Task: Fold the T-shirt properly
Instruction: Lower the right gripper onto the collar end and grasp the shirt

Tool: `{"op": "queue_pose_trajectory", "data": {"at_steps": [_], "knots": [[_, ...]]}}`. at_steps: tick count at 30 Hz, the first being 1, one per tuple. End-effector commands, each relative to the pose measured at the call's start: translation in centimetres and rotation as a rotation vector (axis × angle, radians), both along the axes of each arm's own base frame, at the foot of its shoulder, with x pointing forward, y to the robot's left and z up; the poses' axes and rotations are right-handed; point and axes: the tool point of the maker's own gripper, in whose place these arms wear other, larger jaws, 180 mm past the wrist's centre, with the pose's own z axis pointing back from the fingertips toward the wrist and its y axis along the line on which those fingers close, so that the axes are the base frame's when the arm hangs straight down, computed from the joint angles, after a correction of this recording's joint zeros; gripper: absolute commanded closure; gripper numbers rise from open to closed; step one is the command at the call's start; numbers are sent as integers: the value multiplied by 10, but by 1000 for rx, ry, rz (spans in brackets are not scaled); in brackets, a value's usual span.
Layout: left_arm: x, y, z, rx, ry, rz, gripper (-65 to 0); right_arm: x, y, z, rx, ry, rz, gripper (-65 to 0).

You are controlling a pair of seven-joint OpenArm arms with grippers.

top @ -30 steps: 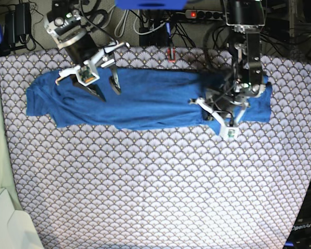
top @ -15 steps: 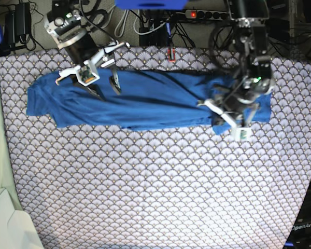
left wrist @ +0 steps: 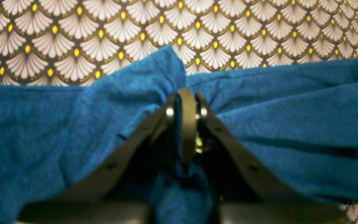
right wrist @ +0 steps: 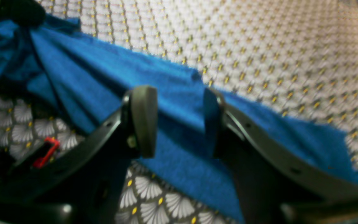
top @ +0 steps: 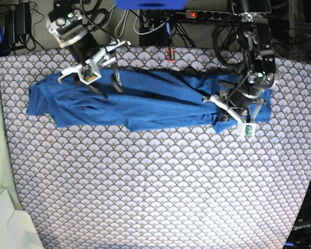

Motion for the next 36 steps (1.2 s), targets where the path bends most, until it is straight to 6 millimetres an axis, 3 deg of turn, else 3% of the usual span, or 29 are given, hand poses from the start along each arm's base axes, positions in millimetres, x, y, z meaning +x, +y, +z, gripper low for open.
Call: {"op": "queue_pose_trajectory", "data": {"at_steps": [1,4,10,18,23,31,36], "knots": [[9,-2,13,-8,-49,-4,-4,-1,3,2,27,-12,3,-259],[10,-1,13,-8,-50,-2,-4,-9,8,-19,46,51,27,-259],[10,-1,13,-2,-49,-3,-4,5,24,-26,83,56,96,-248],[11,-1,14,-1,-51,-2,-4,39,57,-23,25,80,195,0],[11,0,13,-2,-50,1,-4,60,63,-23,-22,94,222,0],[10,0,13,-6,-49,4,-4,63,55,-81,-32,244,230,0],[10,0,16,-8,-62,7,-4,61,52,-96,-34,290,232,0]]}}
